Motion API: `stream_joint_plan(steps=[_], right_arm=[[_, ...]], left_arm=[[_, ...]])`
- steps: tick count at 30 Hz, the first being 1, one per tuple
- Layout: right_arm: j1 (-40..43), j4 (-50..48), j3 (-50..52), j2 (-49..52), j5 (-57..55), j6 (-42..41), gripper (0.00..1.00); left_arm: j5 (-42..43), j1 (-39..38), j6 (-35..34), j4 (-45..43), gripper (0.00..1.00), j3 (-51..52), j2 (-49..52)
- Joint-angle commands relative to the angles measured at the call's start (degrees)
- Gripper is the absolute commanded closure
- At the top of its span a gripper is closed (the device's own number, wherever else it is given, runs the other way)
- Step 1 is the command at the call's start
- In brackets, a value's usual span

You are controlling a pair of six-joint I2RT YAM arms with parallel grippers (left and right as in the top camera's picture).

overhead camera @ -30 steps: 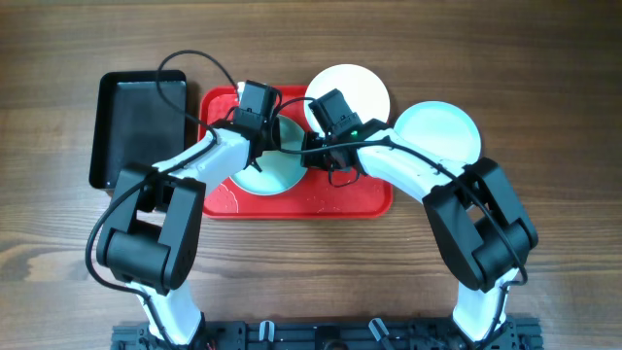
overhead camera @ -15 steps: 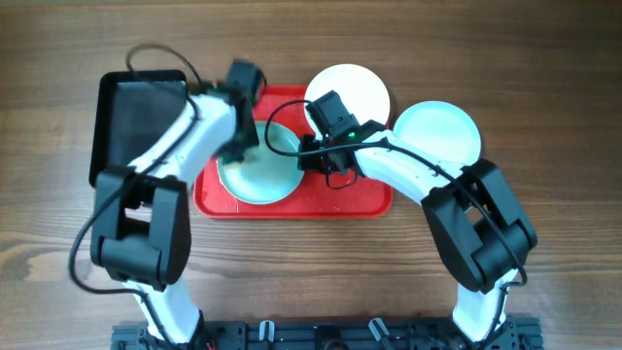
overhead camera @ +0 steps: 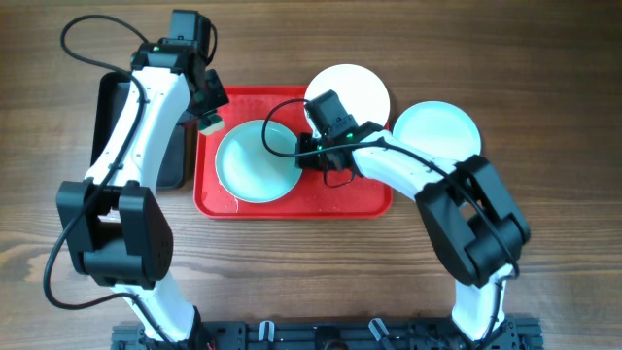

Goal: Clean dirty plates on tray and stack at the side
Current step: 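Lift the sponge off the plate and move the left arm back left, then lift the second plate with the right gripper and carry it right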

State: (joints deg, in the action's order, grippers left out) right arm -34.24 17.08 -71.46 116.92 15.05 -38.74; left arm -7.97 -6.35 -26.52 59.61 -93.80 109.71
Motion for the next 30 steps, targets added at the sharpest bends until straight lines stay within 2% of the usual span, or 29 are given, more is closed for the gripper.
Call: stream_joint_plan(steps=[1, 6, 8, 10, 13, 17, 22, 30], right_arm=[[0.09, -0.50, -0.33, 2.25, 1.27, -0.26, 0.92], [0.13, 0.37, -0.81, 2.12, 1.44, -0.26, 0.96], [0.20, 3.23, -2.80, 1.81, 1.73, -0.07, 0.96], [0.17, 6.80, -5.62, 1.01, 1.42, 3.45, 0.96], [0.00, 11.54, -8.13, -1.92, -2.80, 5.86, 0.96], [-0.46, 15.06, -8.35, -8.57, -11.47, 9.68, 0.96], [-2.97, 18.71, -8.35, -16.39, -27.98, 14.53, 0.96], [-11.17, 18.75, -8.35, -19.65, -57.70, 21.27, 0.96]], left_arm=[[0.96, 1.31, -0.92, 0.04, 0.96, -0.17, -0.42], [0.94, 1.44, -0.92, 0.00, 0.96, -0.17, -0.42], [0.94, 1.44, -0.92, 0.02, 0.96, -0.17, -0.42], [0.94, 1.44, -0.92, 0.02, 0.96, -0.17, -0.39], [0.94, 1.44, -0.92, -0.07, 0.96, -0.17, -0.39], [0.94, 1.44, -0.92, -0.39, 0.96, -0.17, -0.39], [0.94, 1.44, -0.92, -0.46, 0.96, -0.17, -0.42], [0.94, 1.44, -0.94, -0.74, 0.96, -0.17, -0.39]])
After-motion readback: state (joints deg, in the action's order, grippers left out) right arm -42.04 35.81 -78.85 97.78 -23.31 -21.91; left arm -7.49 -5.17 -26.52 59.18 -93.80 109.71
